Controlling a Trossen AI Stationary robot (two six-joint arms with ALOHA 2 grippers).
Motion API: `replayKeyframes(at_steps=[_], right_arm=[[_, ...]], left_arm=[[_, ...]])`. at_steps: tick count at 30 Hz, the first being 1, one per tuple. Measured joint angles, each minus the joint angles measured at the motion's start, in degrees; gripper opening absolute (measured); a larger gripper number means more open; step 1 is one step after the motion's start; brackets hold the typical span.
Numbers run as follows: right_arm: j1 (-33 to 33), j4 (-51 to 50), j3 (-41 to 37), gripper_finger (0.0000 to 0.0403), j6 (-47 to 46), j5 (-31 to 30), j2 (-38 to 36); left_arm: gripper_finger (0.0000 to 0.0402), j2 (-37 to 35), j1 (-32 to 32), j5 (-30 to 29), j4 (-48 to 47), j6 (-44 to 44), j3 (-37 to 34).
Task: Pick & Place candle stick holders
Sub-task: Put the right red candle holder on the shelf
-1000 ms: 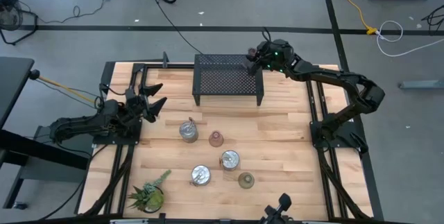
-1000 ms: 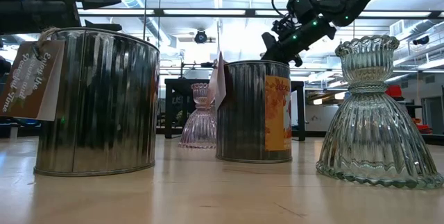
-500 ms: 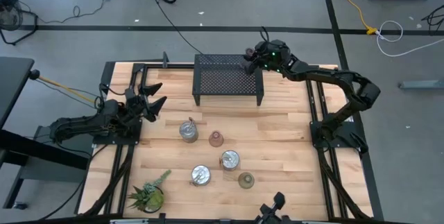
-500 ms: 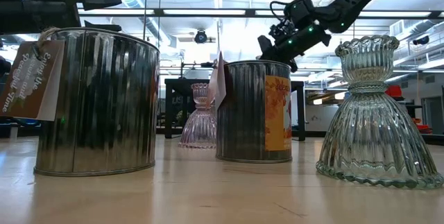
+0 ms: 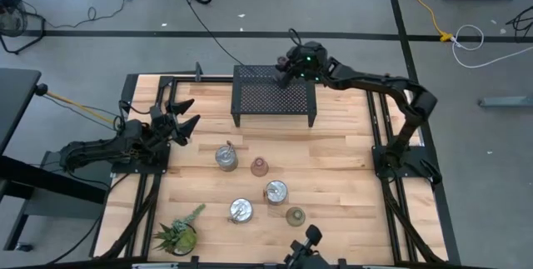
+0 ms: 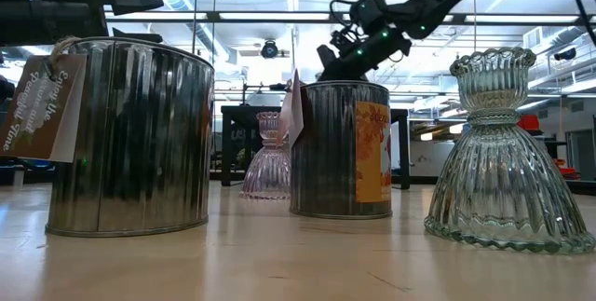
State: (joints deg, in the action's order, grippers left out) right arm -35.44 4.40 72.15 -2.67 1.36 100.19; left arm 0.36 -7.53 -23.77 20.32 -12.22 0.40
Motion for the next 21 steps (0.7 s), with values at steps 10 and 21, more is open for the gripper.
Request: replayKeyframes(at_steps=[10,21], right_arm=[[1.0,-0.5,1.4,0.0109,-0.2,-0.5,2.0],[1.2,0.2,1.4,0.0109,-0.1,-0.9,2.0]], left_arm=[[0.039,0.0,0.0,-0.2,0.0,0.0,0.0],[0.039,0.0,0.0,-0.2,0.0,-0.1,0.0]])
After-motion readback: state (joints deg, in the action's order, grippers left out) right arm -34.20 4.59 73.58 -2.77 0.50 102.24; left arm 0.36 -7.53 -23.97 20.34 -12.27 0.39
